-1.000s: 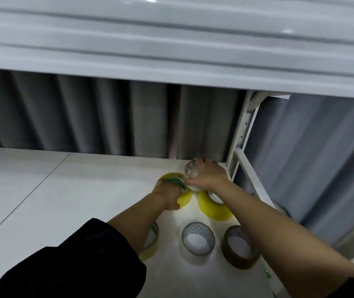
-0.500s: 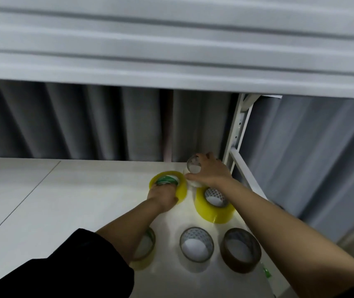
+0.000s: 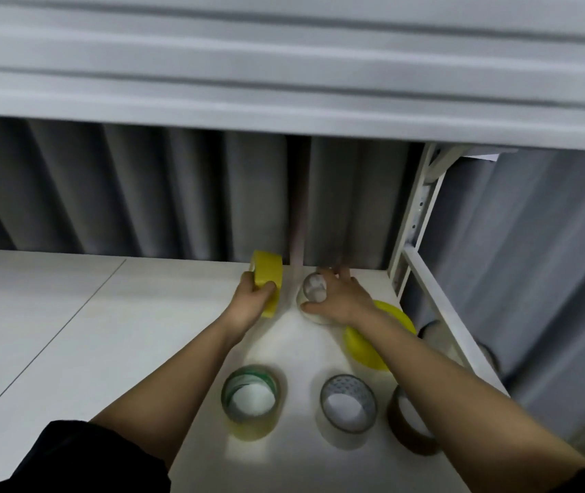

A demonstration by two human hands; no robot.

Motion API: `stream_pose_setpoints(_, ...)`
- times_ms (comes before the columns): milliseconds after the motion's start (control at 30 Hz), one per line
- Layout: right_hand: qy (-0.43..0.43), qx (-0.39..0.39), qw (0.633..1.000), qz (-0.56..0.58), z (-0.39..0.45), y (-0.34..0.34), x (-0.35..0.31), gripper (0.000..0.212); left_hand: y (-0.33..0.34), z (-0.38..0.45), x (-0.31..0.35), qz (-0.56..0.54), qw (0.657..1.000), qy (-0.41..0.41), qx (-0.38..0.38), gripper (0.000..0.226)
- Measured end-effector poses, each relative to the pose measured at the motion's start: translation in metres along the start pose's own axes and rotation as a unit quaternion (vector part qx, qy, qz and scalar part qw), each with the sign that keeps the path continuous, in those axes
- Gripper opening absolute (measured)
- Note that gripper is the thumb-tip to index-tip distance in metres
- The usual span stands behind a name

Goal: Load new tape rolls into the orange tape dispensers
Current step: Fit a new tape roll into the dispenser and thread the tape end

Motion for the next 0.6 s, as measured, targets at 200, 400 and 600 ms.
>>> stream_pose_setpoints(200,0.012,-0.037,0.997,-0.061,0.003,0.035,-0.003,0.081,-0.016,-0.006,-0.005,-0.011,1.0,-0.026,0.01,0.017)
stream_pose_setpoints(400,0.018,-0.044,0.993,-0.105,0.002,0.054,0.0,0.084,-0.017,-0.01,-0.006,-0.026,0.999,-0.045,0.017,0.015)
stream_pose_setpoints(600,0.021,-0.037,0.989,-0.144,0.002,0.068,0.009,0.082,-0.015,-0.012,-0.006,-0.04,0.998,-0.053,0.02,0.022)
Point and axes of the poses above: each hand's wrist, its own z-axis towards the middle knuckle, its own y-axis out of the palm, x = y × z, the point moved 7 cm from there along z, towards the middle knuckle, and after that the axes turned 12 degrees about z, right-handed, at the moved point
